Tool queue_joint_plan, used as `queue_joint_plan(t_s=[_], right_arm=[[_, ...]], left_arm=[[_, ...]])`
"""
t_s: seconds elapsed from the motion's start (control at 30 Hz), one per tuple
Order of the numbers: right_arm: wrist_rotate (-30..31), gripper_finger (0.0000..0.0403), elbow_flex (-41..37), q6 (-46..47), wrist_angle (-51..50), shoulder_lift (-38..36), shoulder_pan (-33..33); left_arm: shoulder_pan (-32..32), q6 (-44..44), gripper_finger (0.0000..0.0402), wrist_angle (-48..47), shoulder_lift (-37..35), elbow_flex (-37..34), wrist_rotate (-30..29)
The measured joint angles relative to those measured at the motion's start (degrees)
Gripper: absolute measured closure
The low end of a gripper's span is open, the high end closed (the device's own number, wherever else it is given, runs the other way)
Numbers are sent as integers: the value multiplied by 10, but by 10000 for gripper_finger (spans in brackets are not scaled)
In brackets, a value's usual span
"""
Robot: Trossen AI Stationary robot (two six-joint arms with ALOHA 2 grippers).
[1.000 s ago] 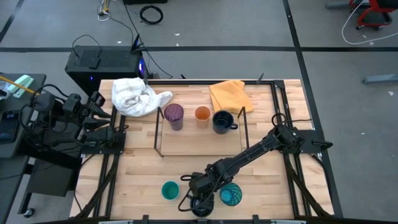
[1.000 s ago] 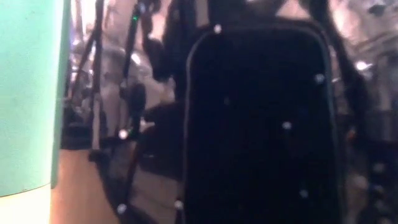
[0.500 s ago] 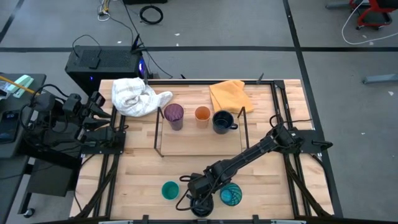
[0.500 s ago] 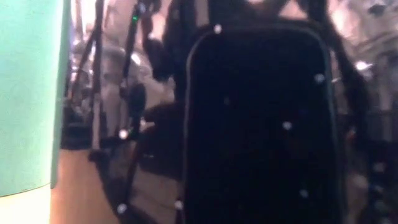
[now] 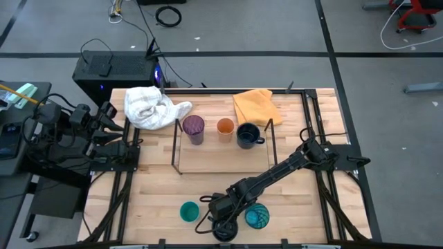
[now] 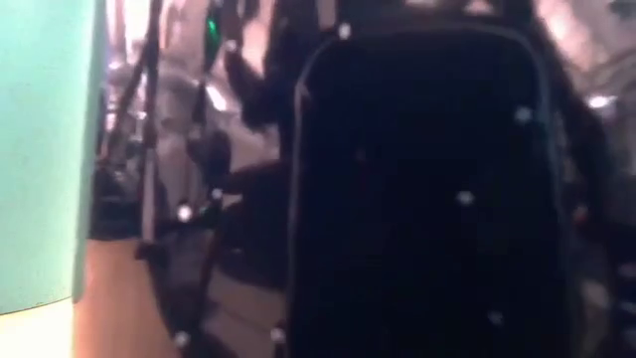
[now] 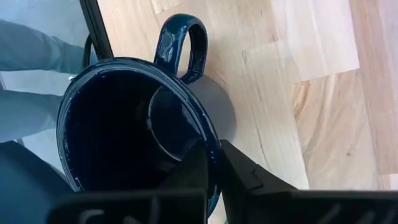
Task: Stack small to large cups/mugs on shelf
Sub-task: Put the blue mug on the shelf
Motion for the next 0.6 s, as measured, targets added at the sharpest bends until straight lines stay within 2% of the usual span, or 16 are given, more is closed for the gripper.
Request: queue_joint_plan(t_s=[0.3,0.6], right_arm=[[-8,385,0,-21,-18,-5,-24],[-11,385,26,-69,-92,-31,-54]], left_arm=[[0,0,308,0,0,0,0],[0,-1,308,-1,0,0,0]])
